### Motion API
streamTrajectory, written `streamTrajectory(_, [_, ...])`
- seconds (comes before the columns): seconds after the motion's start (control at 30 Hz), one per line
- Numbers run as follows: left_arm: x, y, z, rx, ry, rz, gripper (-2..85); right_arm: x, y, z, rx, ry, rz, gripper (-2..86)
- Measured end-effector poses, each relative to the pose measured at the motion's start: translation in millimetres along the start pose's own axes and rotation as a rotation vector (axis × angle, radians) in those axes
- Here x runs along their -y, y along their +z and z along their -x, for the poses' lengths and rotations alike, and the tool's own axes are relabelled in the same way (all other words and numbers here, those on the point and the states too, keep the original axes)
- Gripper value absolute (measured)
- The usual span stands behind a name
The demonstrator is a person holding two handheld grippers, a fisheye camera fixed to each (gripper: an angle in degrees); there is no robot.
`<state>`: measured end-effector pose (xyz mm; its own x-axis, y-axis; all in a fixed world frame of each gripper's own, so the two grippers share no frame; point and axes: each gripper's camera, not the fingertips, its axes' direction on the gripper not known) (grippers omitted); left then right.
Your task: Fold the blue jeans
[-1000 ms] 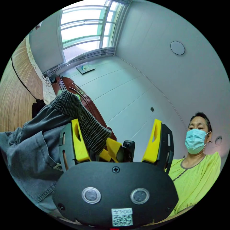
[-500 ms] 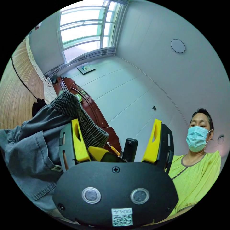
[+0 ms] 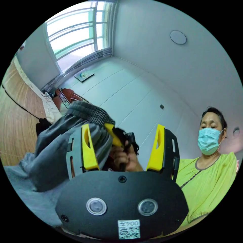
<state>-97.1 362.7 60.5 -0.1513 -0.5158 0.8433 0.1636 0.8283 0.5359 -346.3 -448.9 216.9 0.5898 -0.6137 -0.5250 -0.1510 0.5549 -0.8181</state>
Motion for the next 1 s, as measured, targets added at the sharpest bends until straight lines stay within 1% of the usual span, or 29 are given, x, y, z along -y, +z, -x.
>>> streamTrajectory(0.1, [-14, -11, -25, 0.139, 0.106, 0.079, 32.7, 48, -39, 25, 0.048, 0.024, -0.073, 6.5])
streamTrajectory(0.27, [-71, -16, -53, 0.478, 0.276, 0.281, 33.0, 119, -93, 89, 0.055, 0.018, -0.178, 6.6])
streamTrajectory(0.33, [-92, -16, -57, 0.553, 0.314, 0.323, 33.3, 142, -111, 118, 0.029, 0.002, -0.218, 6.8])
streamTrajectory(0.5, [-145, -1, -65, 0.58, 0.363, 0.364, 34.0, 193, -155, 216, -0.097, -0.08, -0.321, 7.1])
streamTrajectory(0.63, [-188, 35, -64, 0.572, 0.422, 0.456, 34.0, 210, -181, 277, -0.135, -0.149, -0.398, 7.1])
streamTrajectory(0.7, [-205, 50, -66, 0.575, 0.452, 0.475, 33.7, 218, -198, 311, -0.152, -0.185, -0.439, 7.1])
streamTrajectory(0.8, [-224, 60, -70, 0.663, 0.509, 0.434, 32.3, 225, -216, 343, -0.181, -0.211, -0.477, 7.1])
streamTrajectory(0.87, [-232, 54, -76, 0.748, 0.564, 0.344, 29.6, 230, -225, 357, -0.201, -0.219, -0.491, 7.0])
streamTrajectory(0.93, [-232, 51, -79, 0.805, 0.622, 0.307, 27.1, 234, -231, 369, -0.221, -0.229, -0.49, 7.0])
streamTrajectory(1.0, [-227, 56, -77, 0.828, 0.685, 0.328, 24.5, 238, -235, 387, -0.255, -0.258, -0.482, 7.0])
